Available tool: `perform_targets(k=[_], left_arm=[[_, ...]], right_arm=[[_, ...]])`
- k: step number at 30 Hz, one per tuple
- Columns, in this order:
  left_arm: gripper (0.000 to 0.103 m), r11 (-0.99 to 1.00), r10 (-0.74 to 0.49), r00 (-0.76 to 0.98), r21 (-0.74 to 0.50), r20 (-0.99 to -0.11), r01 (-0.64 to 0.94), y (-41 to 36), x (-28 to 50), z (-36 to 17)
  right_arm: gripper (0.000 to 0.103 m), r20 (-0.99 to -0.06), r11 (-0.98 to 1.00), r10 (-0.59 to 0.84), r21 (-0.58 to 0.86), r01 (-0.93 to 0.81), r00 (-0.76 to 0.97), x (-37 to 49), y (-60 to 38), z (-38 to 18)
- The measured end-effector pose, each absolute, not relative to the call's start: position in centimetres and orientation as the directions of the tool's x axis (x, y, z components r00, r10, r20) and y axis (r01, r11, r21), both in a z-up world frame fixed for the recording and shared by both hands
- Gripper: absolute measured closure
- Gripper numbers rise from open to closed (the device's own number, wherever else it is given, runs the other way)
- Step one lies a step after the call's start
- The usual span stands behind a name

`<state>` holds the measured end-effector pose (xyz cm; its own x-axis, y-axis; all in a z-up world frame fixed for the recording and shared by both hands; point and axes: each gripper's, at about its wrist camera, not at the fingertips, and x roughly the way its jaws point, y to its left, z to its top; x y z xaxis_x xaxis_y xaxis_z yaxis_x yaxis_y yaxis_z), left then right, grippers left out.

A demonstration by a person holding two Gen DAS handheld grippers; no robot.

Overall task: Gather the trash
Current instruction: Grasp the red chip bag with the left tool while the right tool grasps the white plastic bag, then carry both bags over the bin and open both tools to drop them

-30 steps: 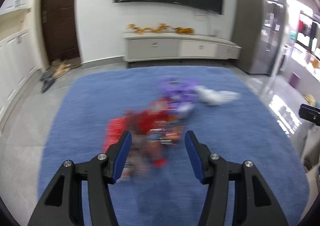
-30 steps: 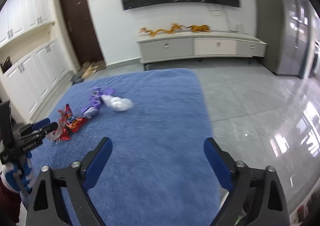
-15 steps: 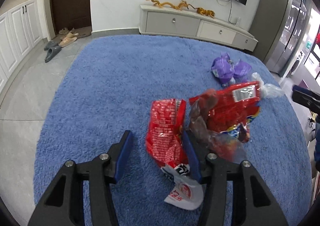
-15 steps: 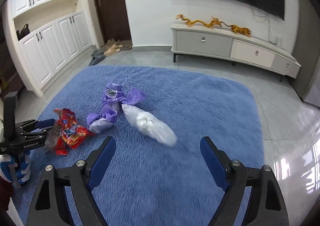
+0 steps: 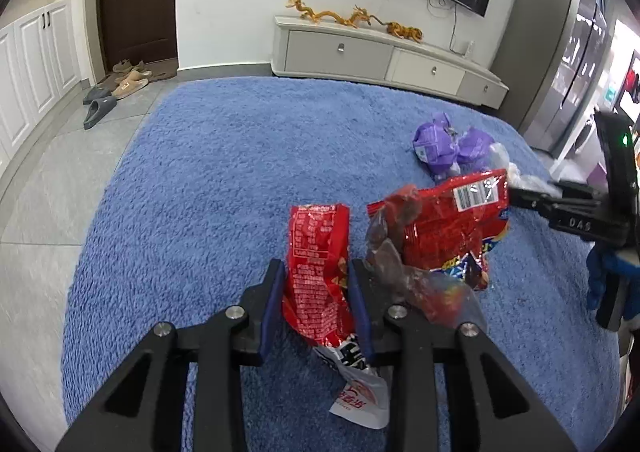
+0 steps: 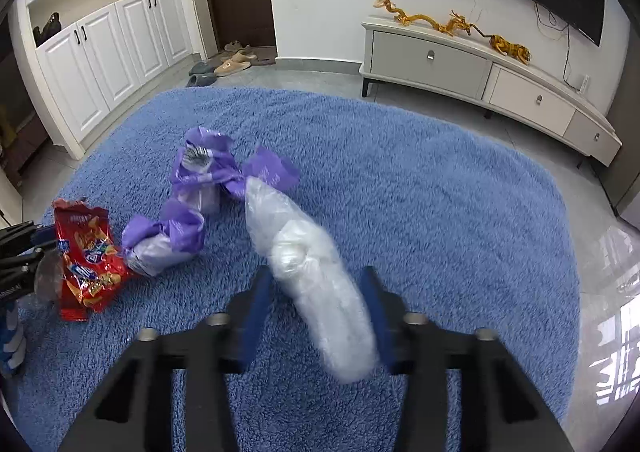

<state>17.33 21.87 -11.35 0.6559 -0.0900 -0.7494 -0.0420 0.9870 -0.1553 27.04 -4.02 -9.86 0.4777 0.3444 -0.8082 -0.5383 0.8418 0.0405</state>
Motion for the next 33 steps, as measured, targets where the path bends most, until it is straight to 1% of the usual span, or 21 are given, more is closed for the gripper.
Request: perform_targets(k=[1,5,12,19,26,33], left_arm=[[0.073,0.986,-0.091,0.661,-0.161,-0.745,-0.046,21.9,17.1,-11.2],[0.074,0.983,-0.091,0.677,-0.174,-0.731,-0.055,22.2,15.7,-10.6],[0.074,0.984,-0.106,0.692,-0.176,-0.714,-0.031,21.3,12.2,-9.3],[0.074,0.981,-0.151,0.68,-0.191,-0.717,0.016,18.0,8.6,-9.0],[0.074,0.973,-0.229,0.675,-0.187,-0.702,0.135,12.6,6.5,-7.7],[0.074,0.943,-0.323,0.659,-0.174,-0.679,0.284,5.6,6.9,-5.9]], right_arm=[[0.075,-0.805,0.843,0.352,0.05,-0.535,0.478,26.7,-4.3,-9.9],[0.077,-0.786,0.849,0.368,0.066,-0.524,0.497,24.9,-5.7,-9.3],[0.077,-0.756,0.855,0.388,0.082,-0.511,0.528,20.0,-8.7,-7.3],[0.077,-0.751,0.88,0.38,0.115,-0.46,0.539,15.3,-12.6,-6.6],[0.077,-0.738,0.906,0.372,0.155,-0.394,0.563,10.7,-16.0,-6.5],[0.077,-0.722,0.94,0.324,0.173,-0.294,0.611,7.2,-21.0,-5.6]])
